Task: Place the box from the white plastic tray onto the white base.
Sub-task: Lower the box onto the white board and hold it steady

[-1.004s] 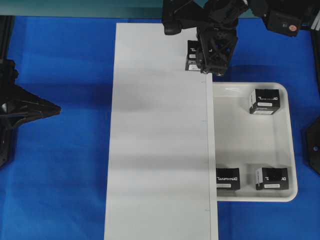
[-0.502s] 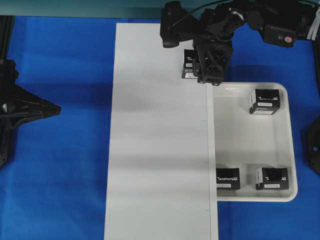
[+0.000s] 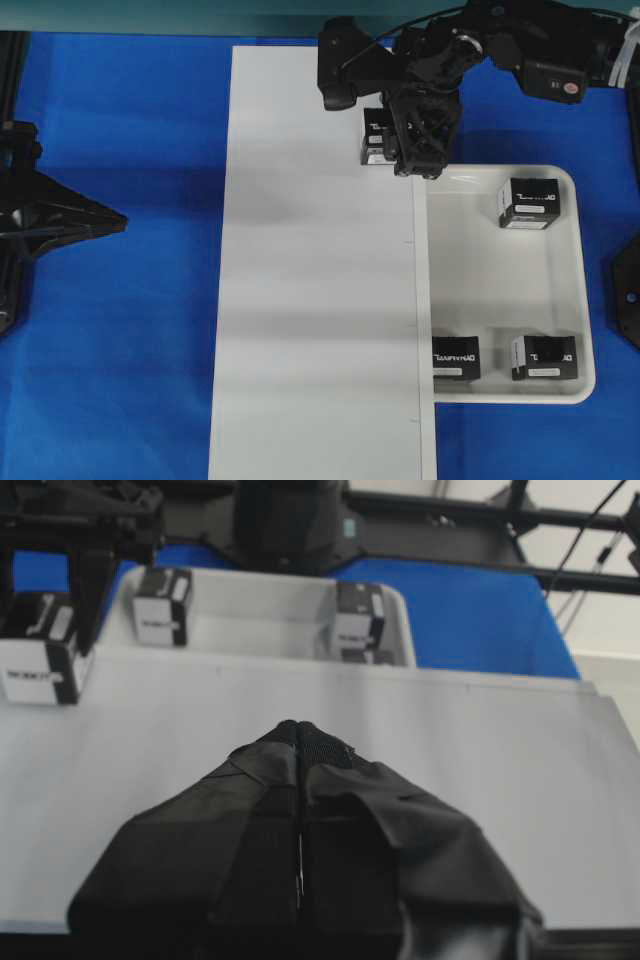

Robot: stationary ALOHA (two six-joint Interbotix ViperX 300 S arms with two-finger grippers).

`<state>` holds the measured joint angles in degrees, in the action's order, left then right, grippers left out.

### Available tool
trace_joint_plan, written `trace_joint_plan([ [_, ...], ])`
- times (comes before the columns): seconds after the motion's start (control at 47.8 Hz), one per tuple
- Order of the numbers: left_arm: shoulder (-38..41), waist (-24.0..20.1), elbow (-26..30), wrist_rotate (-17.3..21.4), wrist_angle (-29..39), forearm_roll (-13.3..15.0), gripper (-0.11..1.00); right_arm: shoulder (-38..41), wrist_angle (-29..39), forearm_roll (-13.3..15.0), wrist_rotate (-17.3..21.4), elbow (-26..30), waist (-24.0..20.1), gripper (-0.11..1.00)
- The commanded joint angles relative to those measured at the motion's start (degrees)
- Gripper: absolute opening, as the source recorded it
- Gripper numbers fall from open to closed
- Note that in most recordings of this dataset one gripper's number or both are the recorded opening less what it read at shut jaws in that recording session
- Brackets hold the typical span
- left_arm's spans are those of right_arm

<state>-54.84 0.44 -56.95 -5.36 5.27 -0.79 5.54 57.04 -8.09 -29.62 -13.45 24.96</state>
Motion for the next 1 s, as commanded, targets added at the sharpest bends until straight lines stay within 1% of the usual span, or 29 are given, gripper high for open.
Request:
trace_joint_plan([
  [0.0, 0.44, 0.0, 1.41, -0.09, -0.35, -0.09, -0.07, 0.7, -0.35, -0.26, -0.09, 0.26, -0.79, 0.58],
  [0.983, 0.44, 0.09, 1.49, -0.09, -0.35, -0.09, -0.07, 1.14, -0.26, 0.09, -0.18, 0.53, 0.35, 0.58],
])
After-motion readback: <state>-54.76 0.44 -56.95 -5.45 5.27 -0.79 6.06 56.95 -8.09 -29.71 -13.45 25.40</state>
